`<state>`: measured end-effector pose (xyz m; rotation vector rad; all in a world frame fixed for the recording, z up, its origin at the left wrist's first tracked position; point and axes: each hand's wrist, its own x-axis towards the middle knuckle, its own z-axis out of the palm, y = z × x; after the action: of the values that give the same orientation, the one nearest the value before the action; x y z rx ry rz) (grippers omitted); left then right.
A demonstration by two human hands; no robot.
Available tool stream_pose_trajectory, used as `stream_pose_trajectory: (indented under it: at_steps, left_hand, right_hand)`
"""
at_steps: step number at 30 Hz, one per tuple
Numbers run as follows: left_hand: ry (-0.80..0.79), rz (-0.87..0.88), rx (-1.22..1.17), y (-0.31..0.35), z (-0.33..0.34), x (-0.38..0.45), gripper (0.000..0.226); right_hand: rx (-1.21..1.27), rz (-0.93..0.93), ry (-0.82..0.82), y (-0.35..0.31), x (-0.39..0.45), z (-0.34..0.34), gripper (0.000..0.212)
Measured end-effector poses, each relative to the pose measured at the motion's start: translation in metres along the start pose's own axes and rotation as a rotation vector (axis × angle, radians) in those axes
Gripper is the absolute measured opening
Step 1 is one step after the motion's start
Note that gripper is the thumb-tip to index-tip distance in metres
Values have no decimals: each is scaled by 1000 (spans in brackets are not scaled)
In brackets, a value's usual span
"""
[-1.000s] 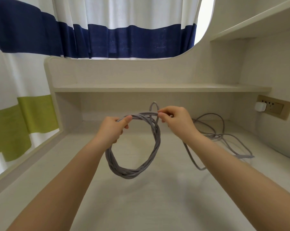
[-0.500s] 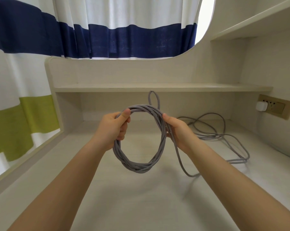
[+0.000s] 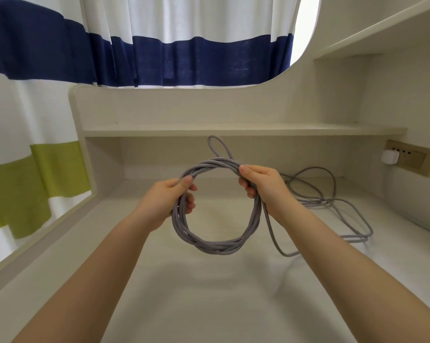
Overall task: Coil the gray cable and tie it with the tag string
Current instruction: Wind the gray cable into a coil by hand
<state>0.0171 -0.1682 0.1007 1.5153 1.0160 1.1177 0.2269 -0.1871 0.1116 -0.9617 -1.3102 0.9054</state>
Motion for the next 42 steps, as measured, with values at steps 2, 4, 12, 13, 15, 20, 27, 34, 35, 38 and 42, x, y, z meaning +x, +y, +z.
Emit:
stream_pose_trajectory:
  at_steps: [2, 4, 12, 13, 15, 20, 27, 34, 35, 38, 42]
  left_hand:
    - [-8, -26, 222, 4, -3, -1, 32]
    - [-13, -55, 420, 10, -3, -2, 31]
    - [290, 539, 1052, 47, 24, -7, 75]
    - [304, 551, 1114, 48, 26, -6, 80]
    - [333, 529, 1212, 46, 30, -6, 95]
    - [241, 631, 1341, 50, 49, -8, 96]
    - [-232, 414, 1080, 57, 64, -2, 87]
    - [-311, 315, 1026, 53, 56, -1, 61]
    - [-308, 310, 1024, 52, 53, 0, 56]
    - [-225, 251, 1013, 47, 43, 4, 44]
    - [-162, 158, 861, 41, 30, 6, 26]
  right_hand:
    - [-42, -8, -18, -2, 3, -3, 18]
    - [-90, -17, -42, -6, 5, -6, 17]
    - [-371, -59, -201, -33, 2, -6, 14]
    - [-367, -58, -208, -37, 2, -10, 13]
    - [-385, -60, -221, -44, 0, -16, 13]
    - [-679, -84, -314, -45, -5, -7, 27]
    - [-753, -87, -450, -46, -9, 15, 28]
    - [-785, -71, -498, -37, -17, 16, 18]
    - [-750, -59, -510, -36, -19, 16, 10]
    - [-563, 22, -529, -36, -19, 10, 37]
    - [-842, -77, -444, -43, -16, 2, 39]
